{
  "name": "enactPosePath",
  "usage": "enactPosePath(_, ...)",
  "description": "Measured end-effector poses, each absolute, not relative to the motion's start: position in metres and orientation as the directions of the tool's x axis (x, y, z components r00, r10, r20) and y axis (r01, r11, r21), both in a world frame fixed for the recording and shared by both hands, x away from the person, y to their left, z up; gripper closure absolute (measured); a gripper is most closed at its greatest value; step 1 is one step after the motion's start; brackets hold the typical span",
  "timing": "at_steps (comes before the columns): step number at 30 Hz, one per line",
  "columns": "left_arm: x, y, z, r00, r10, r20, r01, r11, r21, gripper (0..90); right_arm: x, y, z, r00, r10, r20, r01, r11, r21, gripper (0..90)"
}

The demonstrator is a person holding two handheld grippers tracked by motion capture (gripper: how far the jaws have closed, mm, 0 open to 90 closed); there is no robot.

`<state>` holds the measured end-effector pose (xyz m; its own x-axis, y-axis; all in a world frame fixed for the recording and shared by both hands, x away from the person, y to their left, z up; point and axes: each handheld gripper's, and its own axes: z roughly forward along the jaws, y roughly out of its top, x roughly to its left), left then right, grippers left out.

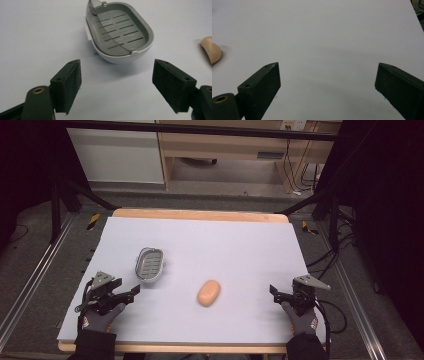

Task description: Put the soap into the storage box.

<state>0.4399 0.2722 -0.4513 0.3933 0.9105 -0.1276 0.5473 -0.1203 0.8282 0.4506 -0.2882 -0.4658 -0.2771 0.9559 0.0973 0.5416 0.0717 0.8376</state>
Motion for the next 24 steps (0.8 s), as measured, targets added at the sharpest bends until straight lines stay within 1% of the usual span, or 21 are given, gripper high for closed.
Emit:
enactPosePath(2,0.439,0.266,-0.451,0.406,0.905,-0.125,0.548,-0.133,0.826,23.3,0.450,-0.286,-0.467,-0.279,0.958,0.071,0.528,0.091,0.844,6.9)
enactPosePath(6,0.438,0.257,-0.450,0.428,0.896,-0.120,0.546,-0.150,0.824,23.8,0.448,-0.284,-0.469,-0.275,0.959,0.072,0.539,0.092,0.837,6.6)
enactPosePath(8,0.437,0.252,-0.450,0.443,0.889,-0.119,0.543,-0.160,0.824,24.1,0.447,-0.283,-0.470,-0.274,0.960,0.049,0.536,0.110,0.837,6.3)
enactPosePath(19,0.436,0.225,-0.443,0.509,0.853,-0.112,0.525,-0.205,0.826,25.2,0.441,-0.279,-0.470,-0.290,0.956,0.031,0.530,0.134,0.837,6.0)
enactPosePath(24,0.439,0.214,-0.438,0.531,0.841,-0.107,0.514,-0.219,0.829,25.2,0.443,-0.277,-0.472,-0.283,0.959,0.021,0.535,0.140,0.833,5.4)
